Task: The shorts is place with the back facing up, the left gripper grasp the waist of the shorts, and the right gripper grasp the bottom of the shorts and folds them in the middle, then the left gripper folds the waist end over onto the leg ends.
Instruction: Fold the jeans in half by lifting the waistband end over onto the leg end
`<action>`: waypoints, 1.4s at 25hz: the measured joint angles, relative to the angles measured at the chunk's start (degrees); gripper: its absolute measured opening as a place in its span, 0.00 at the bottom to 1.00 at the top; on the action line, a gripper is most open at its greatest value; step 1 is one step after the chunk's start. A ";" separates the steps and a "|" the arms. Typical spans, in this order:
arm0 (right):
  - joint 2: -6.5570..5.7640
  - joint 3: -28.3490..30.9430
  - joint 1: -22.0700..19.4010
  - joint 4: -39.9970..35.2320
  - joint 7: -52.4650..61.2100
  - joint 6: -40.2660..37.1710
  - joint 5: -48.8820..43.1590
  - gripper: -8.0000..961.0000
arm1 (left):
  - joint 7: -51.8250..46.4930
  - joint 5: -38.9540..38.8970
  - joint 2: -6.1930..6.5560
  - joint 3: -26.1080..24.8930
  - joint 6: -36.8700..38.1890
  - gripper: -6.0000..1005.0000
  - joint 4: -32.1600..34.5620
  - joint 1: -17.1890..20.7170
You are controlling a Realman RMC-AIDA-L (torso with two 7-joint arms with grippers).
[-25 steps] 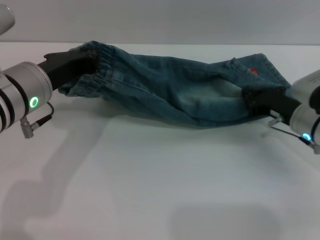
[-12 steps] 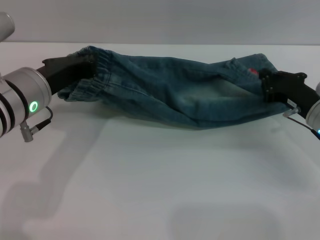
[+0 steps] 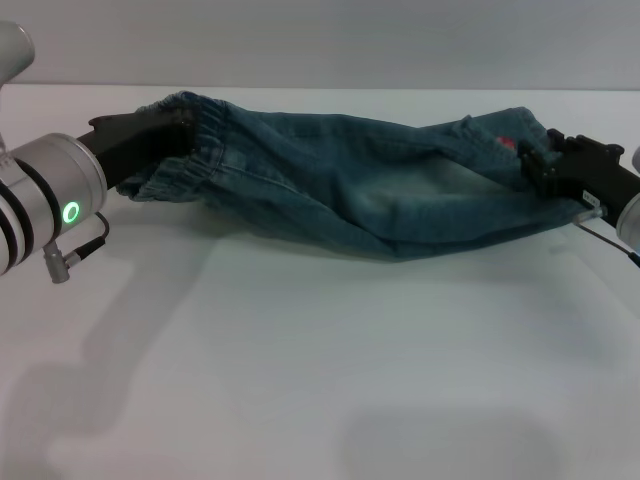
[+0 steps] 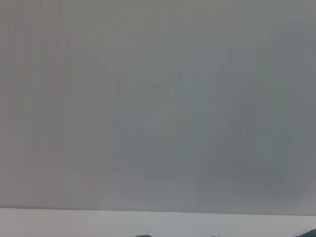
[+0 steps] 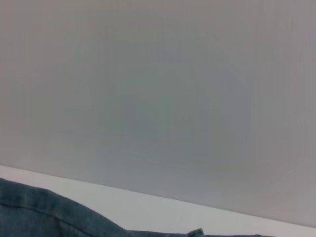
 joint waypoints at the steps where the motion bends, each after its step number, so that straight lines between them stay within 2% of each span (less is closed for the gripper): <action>1: 0.00 0.06 0.12 0.00 0.04 -0.08 0.01 0.26 | 0.00 0.00 0.00 0.00 -0.03 0.04 0.00 0.01; 7: -0.06 0.62 1.08 0.00 0.84 -0.71 0.04 0.37 | 0.00 0.00 0.00 0.00 -0.10 0.04 0.09 0.04; 12: -0.34 0.25 2.86 -0.22 5.11 -3.16 -0.37 0.37 | 0.00 0.00 0.00 0.06 -0.13 0.04 0.09 -0.10; 17: -0.56 0.05 6.36 -2.75 8.72 -6.17 -1.52 0.37 | 0.00 0.00 0.00 0.16 -0.21 0.04 0.13 -0.23; 28: -0.90 -0.78 8.95 -2.75 17.85 -6.58 -7.74 0.36 | 0.00 0.00 0.00 0.29 -0.30 0.04 -0.16 -0.27; 35: -1.14 -0.79 10.45 -3.01 19.95 -8.88 -8.07 0.36 | 0.00 0.00 0.00 0.70 -0.30 0.04 -1.74 0.07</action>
